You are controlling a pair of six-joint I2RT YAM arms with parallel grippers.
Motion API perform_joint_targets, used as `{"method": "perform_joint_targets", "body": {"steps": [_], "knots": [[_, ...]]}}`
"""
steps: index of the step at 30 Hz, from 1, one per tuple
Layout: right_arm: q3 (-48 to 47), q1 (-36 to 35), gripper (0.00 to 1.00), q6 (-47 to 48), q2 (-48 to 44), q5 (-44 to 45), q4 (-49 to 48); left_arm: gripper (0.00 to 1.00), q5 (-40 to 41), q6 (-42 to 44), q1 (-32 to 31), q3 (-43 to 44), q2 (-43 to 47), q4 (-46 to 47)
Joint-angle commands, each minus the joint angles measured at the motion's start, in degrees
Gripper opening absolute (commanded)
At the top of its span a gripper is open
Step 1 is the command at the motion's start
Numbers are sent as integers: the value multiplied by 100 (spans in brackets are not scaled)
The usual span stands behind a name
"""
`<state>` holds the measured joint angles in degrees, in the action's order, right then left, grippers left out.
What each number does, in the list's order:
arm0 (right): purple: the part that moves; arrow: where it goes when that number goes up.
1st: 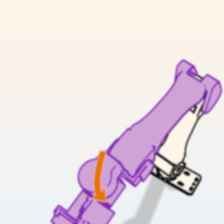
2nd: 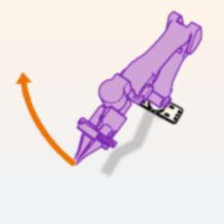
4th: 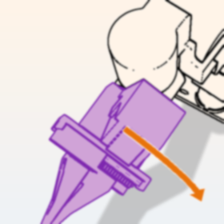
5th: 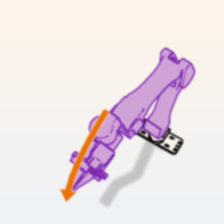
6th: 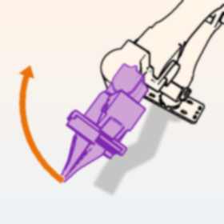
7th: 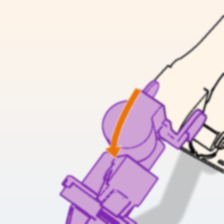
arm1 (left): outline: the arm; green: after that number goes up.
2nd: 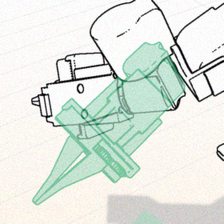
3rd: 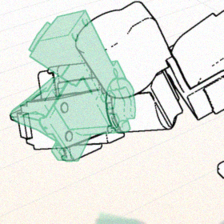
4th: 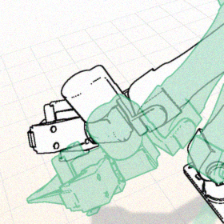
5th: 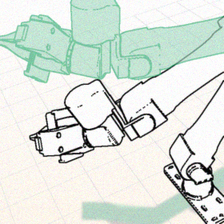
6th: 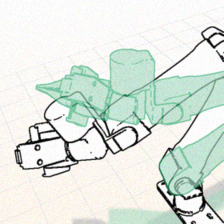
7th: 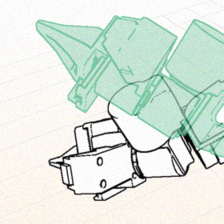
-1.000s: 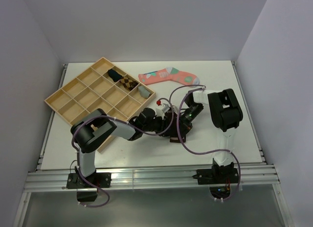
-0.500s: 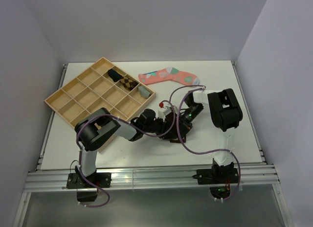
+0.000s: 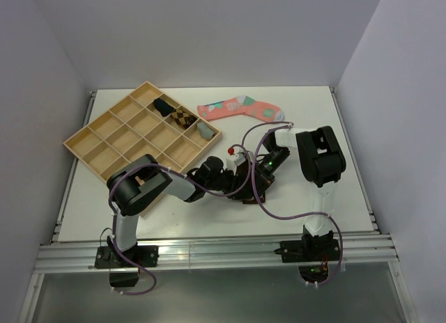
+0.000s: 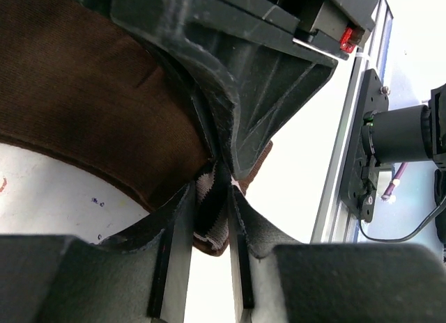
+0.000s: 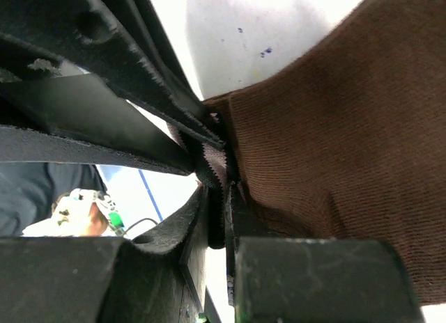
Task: Roll the socks
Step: Roll the sock at the center of the board.
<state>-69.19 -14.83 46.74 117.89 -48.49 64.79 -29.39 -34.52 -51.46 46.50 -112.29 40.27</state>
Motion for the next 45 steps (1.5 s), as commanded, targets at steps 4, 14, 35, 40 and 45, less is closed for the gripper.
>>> {"method": "perform_joint_targets", "body": {"steps": [4, 14, 35, 40, 45], "knots": [[107, 33, 7, -411, -292, 568, -1003, 19, -94, 51, -206, 34, 199, -616], [880, -2, 31, -1044, -1275, 1103, -2197, 0, 617, -247, -356, 693, 146, -2424], [2164, 182, 51, -1053, -4494, 1518, -3184, 0, -568, -810, 57, 1512, -487, -4274], [2296, 191, 50, -1079, -4441, 1492, -3306, 0, -638, -916, 14, 1020, -417, -3747], [2129, 191, 50, -1141, -4371, 1535, -3272, 0, -639, -1162, -39, 484, -320, -3080]]}}
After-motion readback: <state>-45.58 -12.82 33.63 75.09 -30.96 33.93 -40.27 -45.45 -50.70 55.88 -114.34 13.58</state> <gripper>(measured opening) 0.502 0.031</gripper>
